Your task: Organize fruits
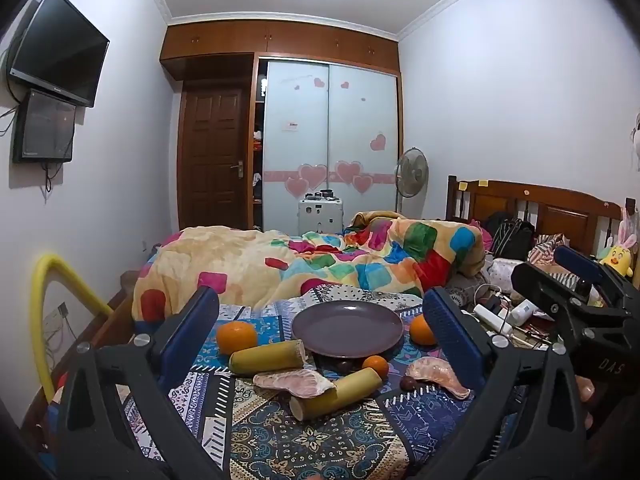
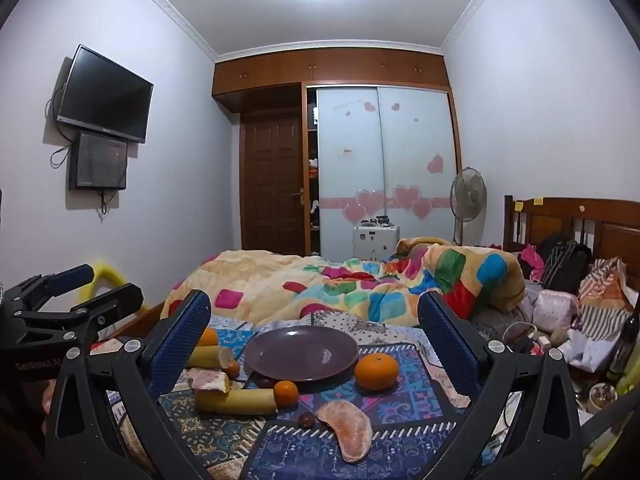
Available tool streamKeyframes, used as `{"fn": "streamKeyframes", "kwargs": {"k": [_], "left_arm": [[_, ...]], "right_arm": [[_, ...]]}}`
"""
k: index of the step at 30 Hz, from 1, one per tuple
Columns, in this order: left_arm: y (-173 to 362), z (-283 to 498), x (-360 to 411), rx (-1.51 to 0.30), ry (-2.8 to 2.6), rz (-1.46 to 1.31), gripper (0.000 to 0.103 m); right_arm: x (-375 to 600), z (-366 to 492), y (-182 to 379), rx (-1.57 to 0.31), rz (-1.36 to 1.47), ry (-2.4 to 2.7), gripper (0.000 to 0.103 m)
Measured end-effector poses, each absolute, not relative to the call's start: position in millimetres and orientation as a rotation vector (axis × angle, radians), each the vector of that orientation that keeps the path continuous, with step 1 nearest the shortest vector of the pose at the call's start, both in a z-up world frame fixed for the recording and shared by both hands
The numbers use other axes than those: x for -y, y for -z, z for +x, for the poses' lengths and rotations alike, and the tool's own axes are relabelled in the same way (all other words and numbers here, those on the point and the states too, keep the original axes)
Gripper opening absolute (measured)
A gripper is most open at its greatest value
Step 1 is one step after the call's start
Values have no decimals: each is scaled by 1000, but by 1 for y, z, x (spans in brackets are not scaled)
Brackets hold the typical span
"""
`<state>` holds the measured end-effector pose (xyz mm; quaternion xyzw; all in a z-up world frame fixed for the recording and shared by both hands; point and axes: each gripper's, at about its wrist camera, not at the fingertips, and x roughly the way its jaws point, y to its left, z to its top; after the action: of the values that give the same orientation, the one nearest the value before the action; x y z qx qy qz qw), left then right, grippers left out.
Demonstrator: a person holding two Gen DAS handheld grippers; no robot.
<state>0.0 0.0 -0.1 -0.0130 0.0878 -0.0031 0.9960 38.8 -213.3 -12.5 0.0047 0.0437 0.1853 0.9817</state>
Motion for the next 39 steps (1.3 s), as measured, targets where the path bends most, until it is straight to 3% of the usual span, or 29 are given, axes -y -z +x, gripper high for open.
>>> {"fn": "streamKeyframes", "kwargs": {"k": [39], "left_arm": [[4,-3,-1,-172,4,-13,103]], "right_arm": [[209,31,8,-71,22,-399,103]]}}
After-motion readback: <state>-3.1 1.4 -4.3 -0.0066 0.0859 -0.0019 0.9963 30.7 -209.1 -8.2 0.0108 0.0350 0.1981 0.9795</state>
